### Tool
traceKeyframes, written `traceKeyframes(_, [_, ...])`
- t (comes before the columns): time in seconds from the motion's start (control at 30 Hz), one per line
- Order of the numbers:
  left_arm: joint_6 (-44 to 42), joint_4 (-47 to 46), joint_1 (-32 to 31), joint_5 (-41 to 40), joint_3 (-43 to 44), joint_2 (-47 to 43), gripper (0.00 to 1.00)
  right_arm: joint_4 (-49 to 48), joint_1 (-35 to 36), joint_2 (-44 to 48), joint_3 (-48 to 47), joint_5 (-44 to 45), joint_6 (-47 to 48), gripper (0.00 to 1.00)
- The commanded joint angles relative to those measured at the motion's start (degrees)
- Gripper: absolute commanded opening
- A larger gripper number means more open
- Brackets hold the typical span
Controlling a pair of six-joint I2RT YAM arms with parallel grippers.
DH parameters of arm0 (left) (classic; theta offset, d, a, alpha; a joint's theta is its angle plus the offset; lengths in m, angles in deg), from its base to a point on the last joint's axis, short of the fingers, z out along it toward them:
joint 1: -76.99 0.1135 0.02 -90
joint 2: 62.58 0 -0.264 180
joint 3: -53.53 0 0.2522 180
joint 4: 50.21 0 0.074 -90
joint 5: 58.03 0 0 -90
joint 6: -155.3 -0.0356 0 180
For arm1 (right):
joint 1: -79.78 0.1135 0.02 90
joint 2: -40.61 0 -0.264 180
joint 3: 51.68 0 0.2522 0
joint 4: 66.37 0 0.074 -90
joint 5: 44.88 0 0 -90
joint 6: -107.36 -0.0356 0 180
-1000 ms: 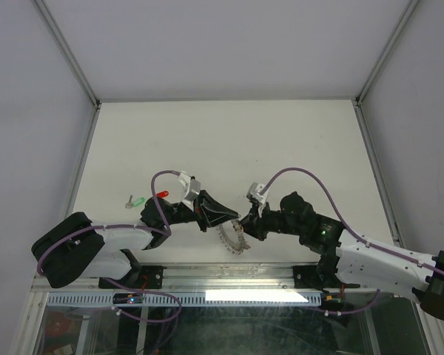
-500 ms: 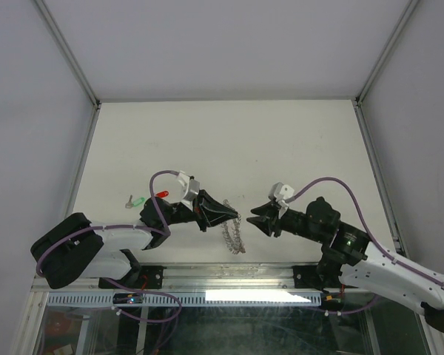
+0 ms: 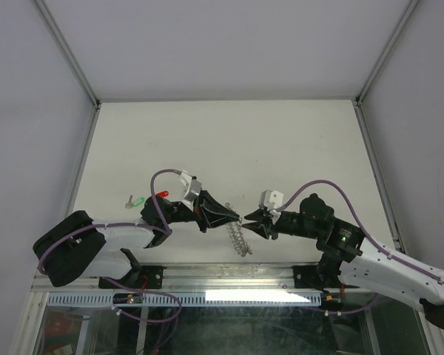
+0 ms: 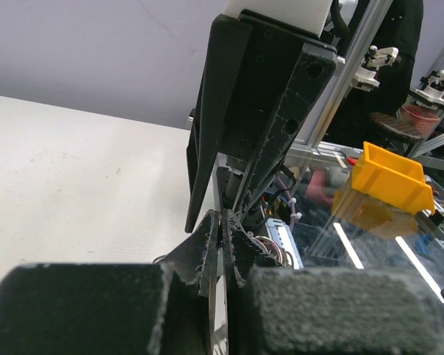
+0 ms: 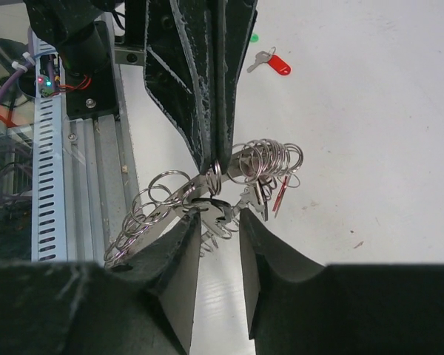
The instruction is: Put the keys on the keyring
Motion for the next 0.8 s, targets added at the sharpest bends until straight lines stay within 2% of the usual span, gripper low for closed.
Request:
traceKeyframes(0.0, [1.28, -5.82, 0.71, 2.43, 2.62, 0.39, 0.0, -2.77, 0.06, 0.14, -3.53, -3.2, 1.87, 0.29])
traceKeyframes(0.77, [2.25, -6.36, 0.76, 5.11, 4.19, 2.5, 0.0, -4.91, 0.07, -3.77, -4.69, -6.59, 1.02, 0.12])
